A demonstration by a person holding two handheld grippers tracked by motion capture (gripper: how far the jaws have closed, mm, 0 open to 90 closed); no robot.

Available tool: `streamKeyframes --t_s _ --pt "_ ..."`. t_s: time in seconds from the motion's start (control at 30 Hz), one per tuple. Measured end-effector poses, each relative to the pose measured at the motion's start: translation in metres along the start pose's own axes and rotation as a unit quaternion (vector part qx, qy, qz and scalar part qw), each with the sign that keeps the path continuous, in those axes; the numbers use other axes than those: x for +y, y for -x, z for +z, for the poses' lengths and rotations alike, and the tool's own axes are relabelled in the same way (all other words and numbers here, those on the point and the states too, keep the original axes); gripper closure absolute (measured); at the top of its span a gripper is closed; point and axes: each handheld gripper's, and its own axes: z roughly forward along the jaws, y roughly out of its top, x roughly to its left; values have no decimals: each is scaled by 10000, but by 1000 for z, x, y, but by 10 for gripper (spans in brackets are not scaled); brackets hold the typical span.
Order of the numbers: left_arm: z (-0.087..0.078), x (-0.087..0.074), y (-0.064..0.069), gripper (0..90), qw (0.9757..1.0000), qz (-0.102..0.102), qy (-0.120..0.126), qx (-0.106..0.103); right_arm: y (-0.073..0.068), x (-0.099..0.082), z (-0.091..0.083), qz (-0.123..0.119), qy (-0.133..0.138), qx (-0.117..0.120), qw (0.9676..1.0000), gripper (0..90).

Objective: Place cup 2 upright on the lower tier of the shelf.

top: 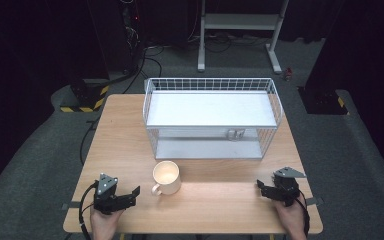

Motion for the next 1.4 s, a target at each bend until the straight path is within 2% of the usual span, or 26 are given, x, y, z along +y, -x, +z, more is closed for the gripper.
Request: streamKeyframes --t_s 0.1,0.27,0.43,0.7,0.8,0.87,0.9,1.0,1.3,1.4 --pt "-4 -3 3 72 9999 84 13 -68 0 0 0 8 0 -7 10000 239" --pt "-7 -7 6 61 9997 73 58 -222 0 0 0 8 1 -12 10000 239" --pt "-7 -8 20 40 9988 285 21 -407 0 0 0 9 0 -9 10000 239" --pt "1 -8 38 24 9977 512 -44 -449 0 0 0 6 0 -12 10000 239" --pt "4 -7 42 25 9974 495 -62 -511 0 0 0 9 1 -14 10000 238" --pt "5 -7 44 16 9974 511 -78 -506 0 0 0 8 1 -15 10000 239" --pt "7 -7 47 11 9976 526 -80 -436 0 0 0 11 1 -12 10000 238" --pt "9 -6 50 10 9975 505 -73 -487 0 0 0 17 0 -17 10000 238" --pt "14 0 61 4 9970 648 -105 -403 0 0 1 -69 24 -2 10000 239" --pt "16 2 62 2 9974 613 -84 -363 0 0 0 -49 17 1 10000 239"
